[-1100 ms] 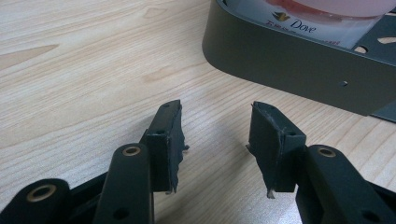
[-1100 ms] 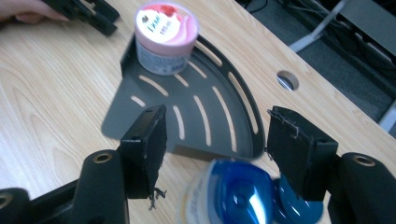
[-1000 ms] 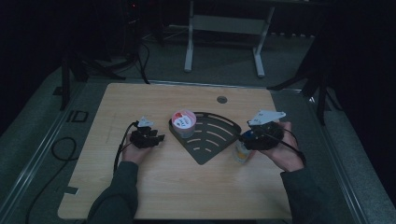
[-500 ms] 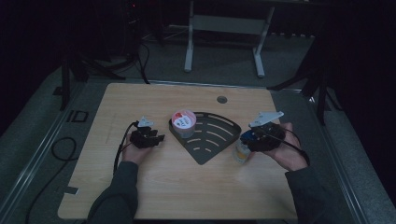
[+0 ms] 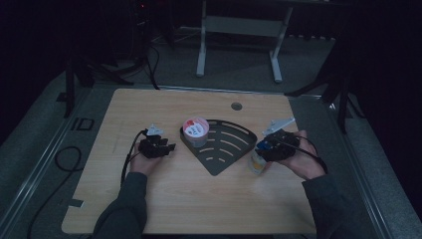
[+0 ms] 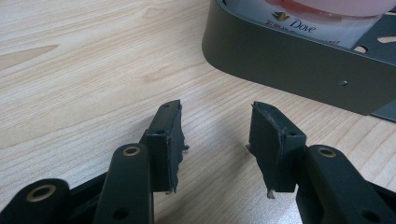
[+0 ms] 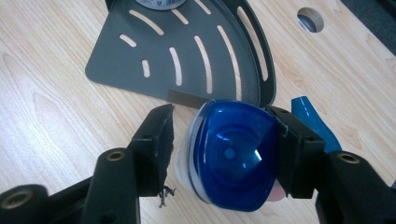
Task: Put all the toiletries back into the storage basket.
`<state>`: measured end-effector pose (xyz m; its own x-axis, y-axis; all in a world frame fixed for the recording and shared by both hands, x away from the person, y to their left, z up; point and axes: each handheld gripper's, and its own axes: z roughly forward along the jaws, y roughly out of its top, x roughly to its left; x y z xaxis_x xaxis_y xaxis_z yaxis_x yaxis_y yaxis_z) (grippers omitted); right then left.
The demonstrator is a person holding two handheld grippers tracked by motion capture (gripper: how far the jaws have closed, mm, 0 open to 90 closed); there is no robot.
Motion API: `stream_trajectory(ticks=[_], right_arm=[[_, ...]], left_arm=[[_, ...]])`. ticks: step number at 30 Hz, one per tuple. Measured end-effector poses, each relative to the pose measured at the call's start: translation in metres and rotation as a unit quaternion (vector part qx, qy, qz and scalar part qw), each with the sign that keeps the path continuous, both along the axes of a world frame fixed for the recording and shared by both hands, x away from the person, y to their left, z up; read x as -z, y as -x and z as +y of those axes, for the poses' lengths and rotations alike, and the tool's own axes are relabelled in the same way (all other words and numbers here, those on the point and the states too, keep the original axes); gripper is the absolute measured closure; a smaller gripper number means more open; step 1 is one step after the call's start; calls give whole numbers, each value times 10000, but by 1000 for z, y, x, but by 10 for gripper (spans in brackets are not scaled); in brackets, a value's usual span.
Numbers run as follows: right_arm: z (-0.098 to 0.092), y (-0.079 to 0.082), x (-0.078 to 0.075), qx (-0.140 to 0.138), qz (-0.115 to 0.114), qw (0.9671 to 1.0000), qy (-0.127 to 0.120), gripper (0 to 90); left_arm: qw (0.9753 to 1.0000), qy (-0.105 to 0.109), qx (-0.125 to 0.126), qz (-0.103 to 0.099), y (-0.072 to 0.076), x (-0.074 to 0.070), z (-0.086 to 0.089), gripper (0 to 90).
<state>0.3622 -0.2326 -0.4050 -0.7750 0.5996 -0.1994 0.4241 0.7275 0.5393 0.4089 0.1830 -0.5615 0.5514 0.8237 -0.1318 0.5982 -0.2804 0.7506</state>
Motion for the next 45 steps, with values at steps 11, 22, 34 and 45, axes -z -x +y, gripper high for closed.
stream_trajectory(ticks=[11, 22, 34, 45], right_arm=[[4, -8, 6, -19, 257, 9994, 237, 460], [8, -15, 12, -14, 598, 9971, 473, 469], [15, -27, 19, 4, 1071, 9915, 742, 497], [17, -34, 20, -26, 1328, 9876, 832, 510]], left_arm=[[10000, 8, 14, 8, 0, 0, 1, 539], [10000, 20, 26, 22, 0, 0, 1, 537], [10000, 37, 31, 29, -1, 0, 1, 537], [10000, 47, 32, 28, -1, 0, 2, 537]])
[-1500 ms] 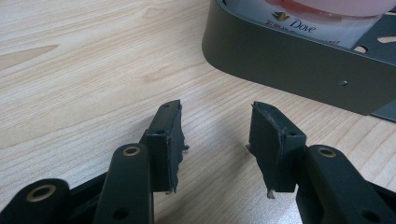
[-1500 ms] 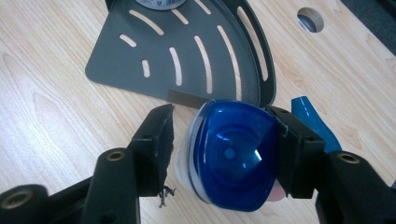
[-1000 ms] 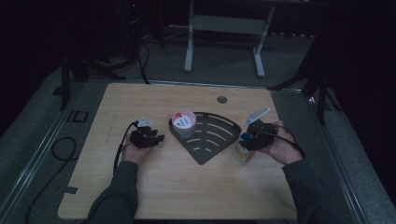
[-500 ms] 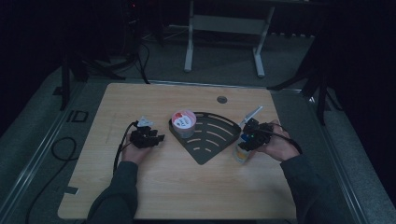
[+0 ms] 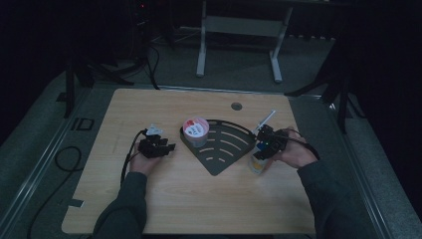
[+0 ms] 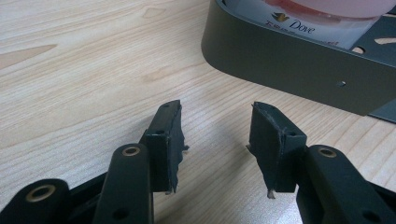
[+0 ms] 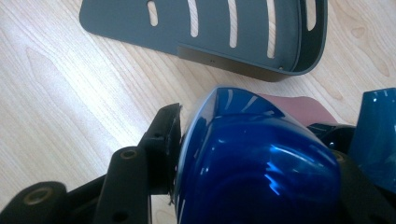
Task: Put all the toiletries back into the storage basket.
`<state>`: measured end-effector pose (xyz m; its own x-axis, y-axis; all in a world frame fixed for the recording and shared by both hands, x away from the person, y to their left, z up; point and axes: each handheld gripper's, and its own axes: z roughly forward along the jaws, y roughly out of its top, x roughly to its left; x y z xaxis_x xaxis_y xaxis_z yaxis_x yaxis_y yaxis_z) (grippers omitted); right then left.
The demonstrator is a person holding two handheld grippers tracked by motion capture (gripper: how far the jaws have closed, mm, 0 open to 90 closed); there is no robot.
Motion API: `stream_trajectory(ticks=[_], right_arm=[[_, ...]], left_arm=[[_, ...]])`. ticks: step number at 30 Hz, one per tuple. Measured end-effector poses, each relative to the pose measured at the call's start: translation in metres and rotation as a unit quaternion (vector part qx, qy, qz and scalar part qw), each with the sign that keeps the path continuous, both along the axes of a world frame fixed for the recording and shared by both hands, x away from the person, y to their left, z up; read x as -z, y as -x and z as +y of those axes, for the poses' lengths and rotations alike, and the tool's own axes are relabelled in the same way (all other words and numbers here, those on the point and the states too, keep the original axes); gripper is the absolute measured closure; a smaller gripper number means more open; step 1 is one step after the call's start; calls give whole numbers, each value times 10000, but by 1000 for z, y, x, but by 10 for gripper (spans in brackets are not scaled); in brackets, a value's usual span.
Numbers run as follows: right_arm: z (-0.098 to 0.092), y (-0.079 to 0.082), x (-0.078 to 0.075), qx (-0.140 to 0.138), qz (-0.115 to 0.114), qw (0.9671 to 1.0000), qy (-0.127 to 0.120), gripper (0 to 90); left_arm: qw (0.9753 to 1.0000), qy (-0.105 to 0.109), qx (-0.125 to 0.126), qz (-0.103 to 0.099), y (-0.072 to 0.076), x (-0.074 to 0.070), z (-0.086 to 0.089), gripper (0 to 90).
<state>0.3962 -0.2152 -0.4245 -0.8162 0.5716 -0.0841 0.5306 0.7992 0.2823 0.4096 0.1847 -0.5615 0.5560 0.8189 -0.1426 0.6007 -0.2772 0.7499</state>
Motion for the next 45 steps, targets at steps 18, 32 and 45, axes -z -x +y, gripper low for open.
stream_trajectory(ticks=[18, 32, 45], right_arm=[[4, -6, -2, -213, 261, 9992, 206, 523], [12, -2, -3, -386, 160, 9987, 288, 542], [24, 2, -8, -516, 130, 9983, 231, 545]], left_arm=[[10000, 5, -4, 1, 0, 0, 0, 537], [10000, 30, -6, 17, 0, 0, 1, 537], [10000, 56, -3, 27, -1, 0, 1, 537]])
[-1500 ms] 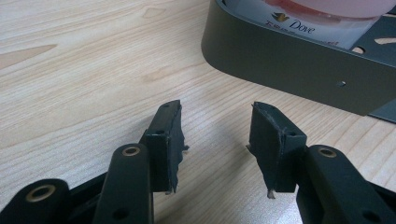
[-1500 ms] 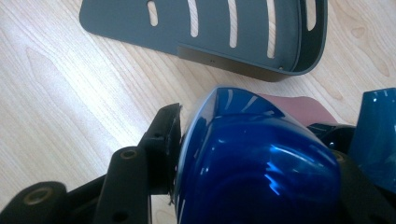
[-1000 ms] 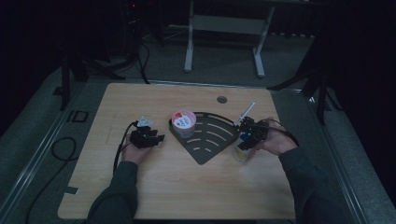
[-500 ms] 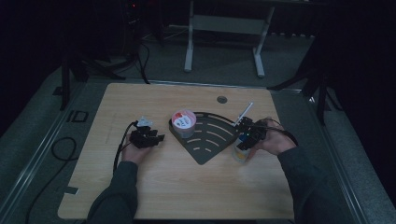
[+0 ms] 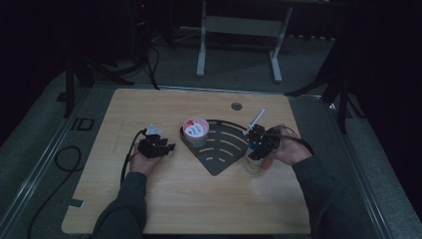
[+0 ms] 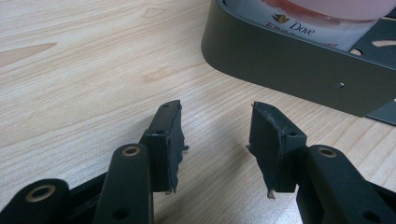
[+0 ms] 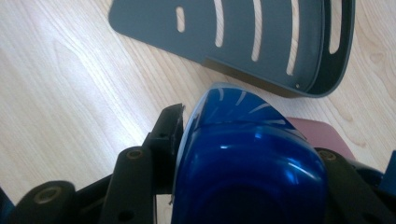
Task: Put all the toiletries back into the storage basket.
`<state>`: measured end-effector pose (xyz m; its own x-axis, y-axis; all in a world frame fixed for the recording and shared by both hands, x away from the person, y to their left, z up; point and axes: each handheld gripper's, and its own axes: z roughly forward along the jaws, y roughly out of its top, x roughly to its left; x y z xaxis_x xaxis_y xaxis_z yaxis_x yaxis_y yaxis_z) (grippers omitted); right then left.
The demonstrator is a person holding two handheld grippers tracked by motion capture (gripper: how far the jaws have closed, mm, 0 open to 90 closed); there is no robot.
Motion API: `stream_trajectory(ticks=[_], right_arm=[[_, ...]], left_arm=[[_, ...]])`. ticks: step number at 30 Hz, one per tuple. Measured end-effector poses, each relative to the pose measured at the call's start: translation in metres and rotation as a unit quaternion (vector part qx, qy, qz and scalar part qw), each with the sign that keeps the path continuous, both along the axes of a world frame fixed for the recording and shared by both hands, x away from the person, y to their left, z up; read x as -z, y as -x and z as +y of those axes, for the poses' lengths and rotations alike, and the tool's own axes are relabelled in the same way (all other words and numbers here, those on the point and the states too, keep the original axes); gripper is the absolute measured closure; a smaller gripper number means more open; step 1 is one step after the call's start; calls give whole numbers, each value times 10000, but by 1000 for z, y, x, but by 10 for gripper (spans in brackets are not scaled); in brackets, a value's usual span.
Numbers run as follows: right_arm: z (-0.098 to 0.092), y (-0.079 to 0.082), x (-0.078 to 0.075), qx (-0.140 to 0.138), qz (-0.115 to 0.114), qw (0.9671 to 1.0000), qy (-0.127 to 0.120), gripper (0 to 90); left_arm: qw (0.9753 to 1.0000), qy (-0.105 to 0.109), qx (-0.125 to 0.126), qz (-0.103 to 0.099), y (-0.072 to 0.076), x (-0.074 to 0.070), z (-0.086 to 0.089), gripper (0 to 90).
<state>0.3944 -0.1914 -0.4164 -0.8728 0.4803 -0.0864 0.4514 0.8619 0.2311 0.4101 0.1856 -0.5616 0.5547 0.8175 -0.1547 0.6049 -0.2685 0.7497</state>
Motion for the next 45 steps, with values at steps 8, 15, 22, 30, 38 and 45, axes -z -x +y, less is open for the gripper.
stream_trajectory(ticks=[8, 15, 22, 30, 38, 45], right_arm=[[7, 4, -6, -104, 33, 9998, -153, 544], [20, 8, -11, -279, 47, 9993, -257, 544], [31, 8, -16, -403, 38, 9986, -352, 544], [41, 7, -20, -463, 2, 9980, -432, 544], [49, 3, -21, -495, -6, 9974, -523, 544], [56, -4, -26, -437, -61, 9971, -615, 544]], left_arm=[[10000, 18, -5, 6, 0, 0, 0, 537], [10000, 8, -2, 1, 0, 0, 0, 537], [10000, 16, -3, 11, 0, 0, 0, 537], [10000, 20, -4, 14, 0, 0, 0, 537], [10000, 15, -2, 11, 0, 0, 0, 537], [10000, 13, 1, 3, 0, 0, 0, 536]])
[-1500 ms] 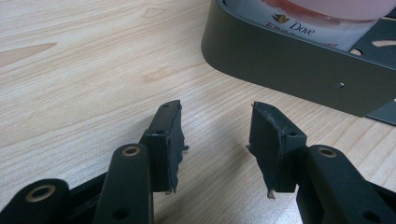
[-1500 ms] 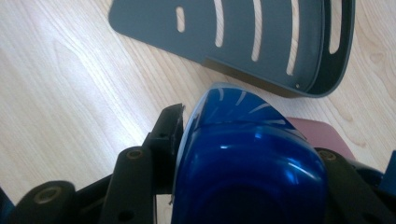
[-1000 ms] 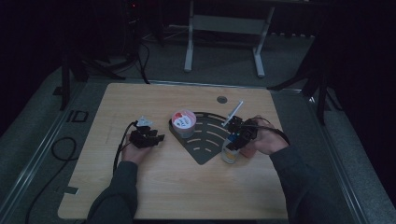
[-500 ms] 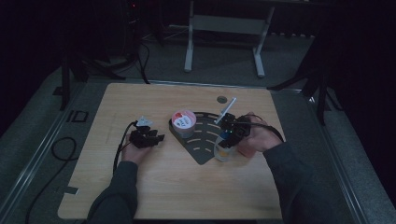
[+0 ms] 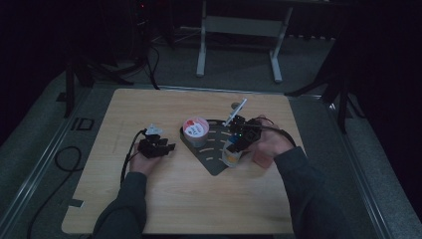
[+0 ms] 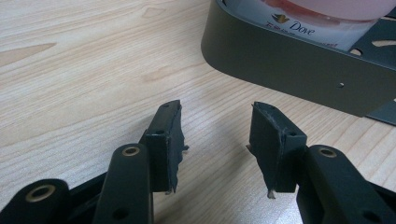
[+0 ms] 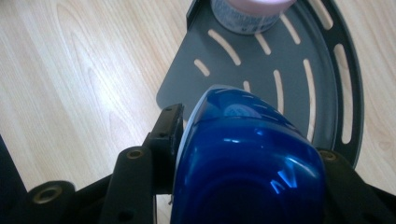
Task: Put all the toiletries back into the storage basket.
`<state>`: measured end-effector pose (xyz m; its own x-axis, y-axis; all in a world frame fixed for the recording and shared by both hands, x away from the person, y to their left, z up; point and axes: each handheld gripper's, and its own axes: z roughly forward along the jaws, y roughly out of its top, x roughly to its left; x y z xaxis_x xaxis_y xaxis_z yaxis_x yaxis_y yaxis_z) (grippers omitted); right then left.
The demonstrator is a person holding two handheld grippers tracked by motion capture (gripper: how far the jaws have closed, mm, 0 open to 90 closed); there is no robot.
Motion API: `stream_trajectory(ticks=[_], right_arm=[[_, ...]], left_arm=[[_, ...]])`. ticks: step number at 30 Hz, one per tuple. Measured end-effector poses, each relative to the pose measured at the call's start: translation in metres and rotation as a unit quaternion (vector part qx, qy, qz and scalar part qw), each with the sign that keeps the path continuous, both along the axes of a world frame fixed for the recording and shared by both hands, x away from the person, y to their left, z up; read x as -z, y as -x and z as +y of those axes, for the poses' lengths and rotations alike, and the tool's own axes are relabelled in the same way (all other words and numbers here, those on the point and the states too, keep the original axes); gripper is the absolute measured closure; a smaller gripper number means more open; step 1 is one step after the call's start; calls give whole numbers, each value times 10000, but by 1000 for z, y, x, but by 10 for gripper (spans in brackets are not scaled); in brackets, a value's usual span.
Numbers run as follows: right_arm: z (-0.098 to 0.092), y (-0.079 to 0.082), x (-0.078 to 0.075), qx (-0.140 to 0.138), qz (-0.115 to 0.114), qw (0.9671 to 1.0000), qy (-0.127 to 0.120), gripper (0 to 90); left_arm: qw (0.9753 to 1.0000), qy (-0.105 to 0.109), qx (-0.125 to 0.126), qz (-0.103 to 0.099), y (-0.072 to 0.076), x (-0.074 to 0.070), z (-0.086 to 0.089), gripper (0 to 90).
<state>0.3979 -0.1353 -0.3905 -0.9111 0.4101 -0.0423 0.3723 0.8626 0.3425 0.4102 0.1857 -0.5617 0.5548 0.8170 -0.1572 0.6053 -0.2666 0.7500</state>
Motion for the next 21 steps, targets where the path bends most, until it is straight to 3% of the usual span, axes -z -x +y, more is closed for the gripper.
stream_trajectory(ticks=[21], right_arm=[[14, -21, -7, 156, -156, 9997, -53, 544]], left_arm=[[10000, 6, -2, 5, 0, 0, 0, 536]])
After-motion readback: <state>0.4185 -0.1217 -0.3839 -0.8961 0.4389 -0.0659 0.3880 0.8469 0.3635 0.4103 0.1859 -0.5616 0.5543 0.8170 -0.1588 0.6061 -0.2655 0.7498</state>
